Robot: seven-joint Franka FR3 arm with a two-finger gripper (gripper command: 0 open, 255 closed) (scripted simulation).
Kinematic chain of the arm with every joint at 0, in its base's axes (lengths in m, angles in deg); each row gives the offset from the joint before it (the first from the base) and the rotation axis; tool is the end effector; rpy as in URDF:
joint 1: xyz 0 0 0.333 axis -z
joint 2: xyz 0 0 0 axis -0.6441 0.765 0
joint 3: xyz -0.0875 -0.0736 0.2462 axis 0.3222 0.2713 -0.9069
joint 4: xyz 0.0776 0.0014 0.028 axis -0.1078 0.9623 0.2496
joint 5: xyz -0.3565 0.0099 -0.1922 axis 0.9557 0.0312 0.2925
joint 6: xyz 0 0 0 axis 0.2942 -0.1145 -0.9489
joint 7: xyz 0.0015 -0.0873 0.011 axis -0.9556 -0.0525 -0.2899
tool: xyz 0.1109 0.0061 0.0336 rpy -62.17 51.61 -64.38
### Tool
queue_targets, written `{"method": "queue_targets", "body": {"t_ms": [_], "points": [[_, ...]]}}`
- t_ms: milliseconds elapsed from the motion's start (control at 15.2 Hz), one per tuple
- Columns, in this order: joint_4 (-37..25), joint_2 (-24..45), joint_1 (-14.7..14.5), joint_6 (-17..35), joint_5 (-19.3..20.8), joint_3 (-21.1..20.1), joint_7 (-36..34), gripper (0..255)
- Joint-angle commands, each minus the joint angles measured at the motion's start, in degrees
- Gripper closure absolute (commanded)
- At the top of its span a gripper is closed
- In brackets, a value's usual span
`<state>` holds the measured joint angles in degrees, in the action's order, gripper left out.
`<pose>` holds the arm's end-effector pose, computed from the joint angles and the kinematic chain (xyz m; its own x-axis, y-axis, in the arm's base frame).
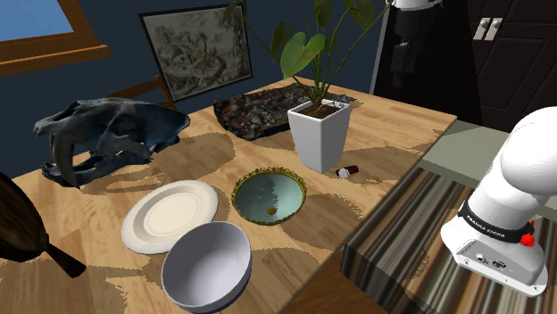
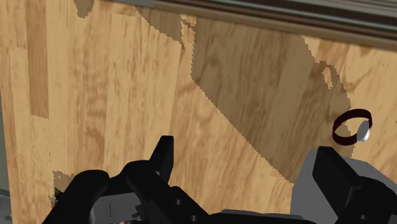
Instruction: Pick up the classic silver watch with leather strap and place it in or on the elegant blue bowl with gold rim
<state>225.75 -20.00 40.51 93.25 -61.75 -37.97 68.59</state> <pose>0.3526 -0.0034 0.5218 0.9916 0.1216 -0.0440 0.1261 -0.9847 0.1202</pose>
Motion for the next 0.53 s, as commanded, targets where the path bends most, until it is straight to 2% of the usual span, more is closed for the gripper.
{"method": "queue_targets", "body": {"t_ms": [0,462], "points": [[0.0,0.0,0.0,0.0,0.0,0.0,0.0,0],[4.23,5.86,-2.29,6.85,-5.28,-6.89,-9.78,0]]}}
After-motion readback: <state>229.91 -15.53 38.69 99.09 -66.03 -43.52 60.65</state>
